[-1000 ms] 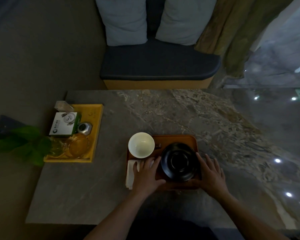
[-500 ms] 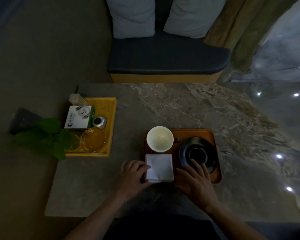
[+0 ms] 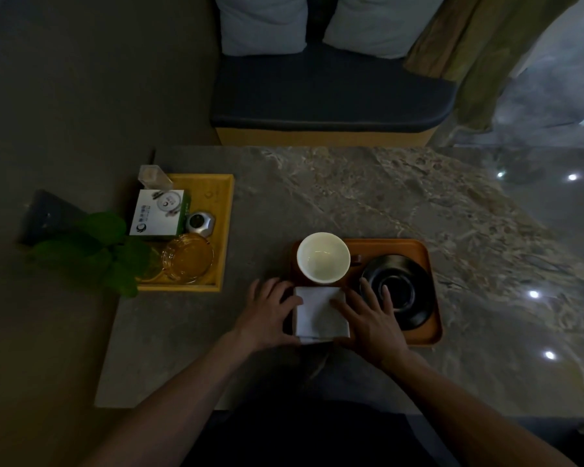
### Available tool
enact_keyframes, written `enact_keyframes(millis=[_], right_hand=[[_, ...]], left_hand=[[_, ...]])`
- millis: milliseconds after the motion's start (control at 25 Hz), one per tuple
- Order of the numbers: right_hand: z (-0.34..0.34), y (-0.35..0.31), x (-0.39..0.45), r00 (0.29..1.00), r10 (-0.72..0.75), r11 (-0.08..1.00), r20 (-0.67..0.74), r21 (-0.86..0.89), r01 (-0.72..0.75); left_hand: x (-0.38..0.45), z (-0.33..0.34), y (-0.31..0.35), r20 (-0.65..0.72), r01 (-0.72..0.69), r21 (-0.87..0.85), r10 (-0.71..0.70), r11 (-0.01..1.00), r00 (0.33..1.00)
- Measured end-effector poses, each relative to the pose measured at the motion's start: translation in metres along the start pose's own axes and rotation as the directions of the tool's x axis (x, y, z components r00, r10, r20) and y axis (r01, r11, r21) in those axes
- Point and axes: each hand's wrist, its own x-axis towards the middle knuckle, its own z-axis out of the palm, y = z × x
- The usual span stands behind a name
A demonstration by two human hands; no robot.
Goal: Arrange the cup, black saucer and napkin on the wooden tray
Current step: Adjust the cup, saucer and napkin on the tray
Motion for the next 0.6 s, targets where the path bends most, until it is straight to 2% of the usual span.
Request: enact_keyframes(millis=[600], right_hand=[[0.0085, 0.0085, 0.0083, 1.0, -0.011, 1.0, -0.001, -0.005, 0.011]], left_hand=[[0.0028, 0.0097, 0.0093, -0.037, 0.038, -0.06, -0.04, 0.997, 0.999]])
